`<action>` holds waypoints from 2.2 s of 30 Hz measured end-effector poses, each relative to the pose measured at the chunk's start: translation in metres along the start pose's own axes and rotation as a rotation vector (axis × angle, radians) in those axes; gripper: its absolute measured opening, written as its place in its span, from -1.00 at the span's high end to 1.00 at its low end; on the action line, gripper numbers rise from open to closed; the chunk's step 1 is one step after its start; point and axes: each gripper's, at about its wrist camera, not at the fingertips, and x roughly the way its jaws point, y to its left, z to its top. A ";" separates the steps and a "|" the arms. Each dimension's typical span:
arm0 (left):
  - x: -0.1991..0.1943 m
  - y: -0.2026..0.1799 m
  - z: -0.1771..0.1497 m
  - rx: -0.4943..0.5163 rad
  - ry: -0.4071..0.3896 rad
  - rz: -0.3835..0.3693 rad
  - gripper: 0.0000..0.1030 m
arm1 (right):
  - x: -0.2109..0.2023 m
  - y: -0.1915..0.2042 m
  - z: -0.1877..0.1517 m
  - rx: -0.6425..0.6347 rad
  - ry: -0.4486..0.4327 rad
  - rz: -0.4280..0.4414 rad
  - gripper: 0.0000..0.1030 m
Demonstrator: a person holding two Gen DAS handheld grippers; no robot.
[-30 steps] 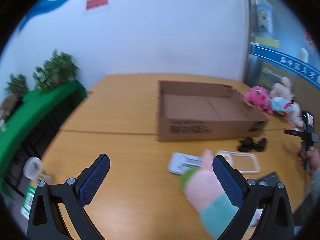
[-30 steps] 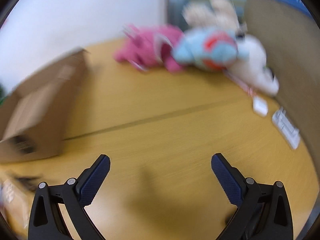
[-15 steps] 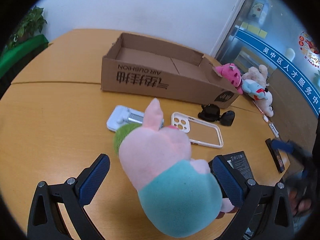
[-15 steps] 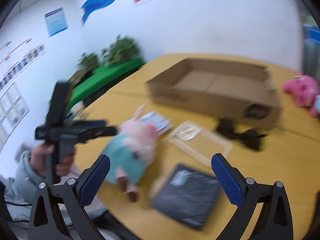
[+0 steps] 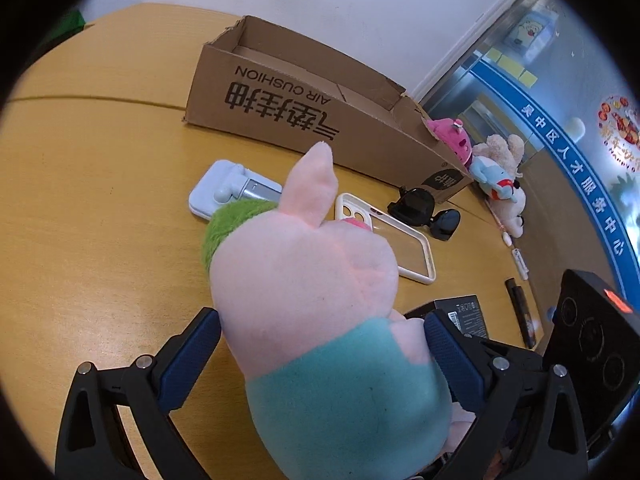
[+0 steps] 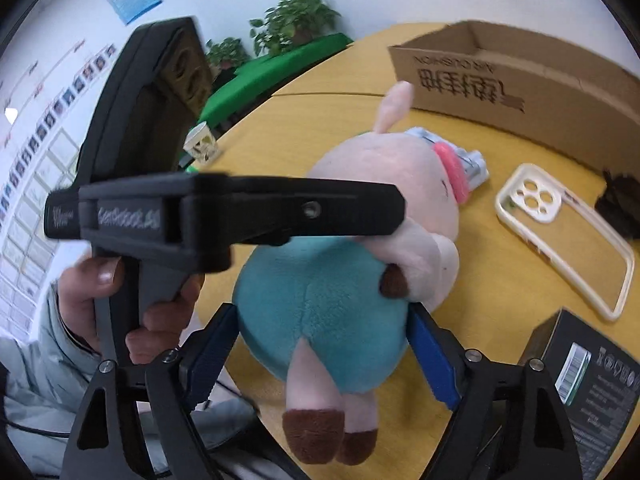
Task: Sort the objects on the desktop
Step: 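Move the left gripper to the pink-and-teal plush pig and grasp it, then lift the plush pig with the left gripper and carry it over the cardboard box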
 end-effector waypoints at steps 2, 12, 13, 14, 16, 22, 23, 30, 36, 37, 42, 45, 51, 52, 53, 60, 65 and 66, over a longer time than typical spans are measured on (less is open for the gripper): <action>0.000 0.004 -0.001 -0.014 0.015 -0.022 -0.94 | -0.002 0.000 -0.003 -0.003 0.005 0.008 -0.68; 0.000 -0.005 -0.006 -0.036 0.045 -0.082 -0.51 | 0.009 -0.007 -0.017 0.025 0.057 0.074 -0.59; 0.000 -0.007 -0.003 -0.038 0.043 -0.080 -0.39 | 0.006 -0.008 -0.018 0.033 0.055 0.089 -0.58; -0.002 -0.010 0.002 -0.038 0.036 -0.079 -0.33 | 0.002 -0.010 -0.019 0.040 0.047 0.101 -0.55; -0.006 -0.014 0.012 -0.033 0.026 -0.086 -0.29 | -0.007 -0.013 -0.019 0.053 0.024 0.117 -0.52; -0.025 -0.049 0.060 0.071 -0.059 -0.121 -0.29 | -0.062 -0.018 0.007 -0.015 -0.093 0.074 -0.50; -0.026 -0.056 0.070 0.088 -0.075 -0.126 -0.29 | -0.074 -0.020 0.015 -0.026 -0.112 0.060 -0.50; -0.040 -0.103 0.141 0.205 -0.186 -0.166 -0.29 | -0.138 -0.037 0.070 -0.126 -0.204 -0.048 -0.49; -0.057 -0.132 0.206 0.298 -0.293 -0.197 -0.29 | -0.195 -0.043 0.123 -0.218 -0.283 -0.122 -0.49; -0.060 -0.134 0.216 0.309 -0.309 -0.203 -0.29 | -0.203 -0.044 0.132 -0.230 -0.294 -0.130 -0.49; -0.072 -0.150 0.265 0.367 -0.387 -0.206 -0.29 | -0.242 -0.046 0.174 -0.289 -0.341 -0.170 -0.49; -0.083 -0.153 0.292 0.385 -0.424 -0.201 -0.29 | -0.259 -0.049 0.197 -0.317 -0.361 -0.180 -0.49; -0.084 -0.153 0.341 0.417 -0.444 -0.146 -0.29 | -0.275 -0.077 0.242 -0.334 -0.379 -0.152 -0.49; -0.080 -0.151 0.349 0.415 -0.439 -0.137 -0.29 | -0.275 -0.093 0.249 -0.328 -0.376 -0.143 -0.49; -0.074 -0.147 0.356 0.409 -0.432 -0.129 -0.29 | -0.272 -0.104 0.255 -0.318 -0.370 -0.133 -0.49; 0.001 -0.100 0.395 0.327 -0.311 -0.087 -0.29 | -0.212 -0.151 0.269 -0.244 -0.285 -0.080 -0.49; 0.072 -0.050 0.410 0.245 -0.183 -0.058 -0.29 | -0.160 -0.211 0.257 -0.161 -0.191 -0.031 -0.49; 0.082 -0.039 0.411 0.228 -0.163 -0.055 -0.29 | -0.151 -0.220 0.255 -0.148 -0.175 -0.024 -0.49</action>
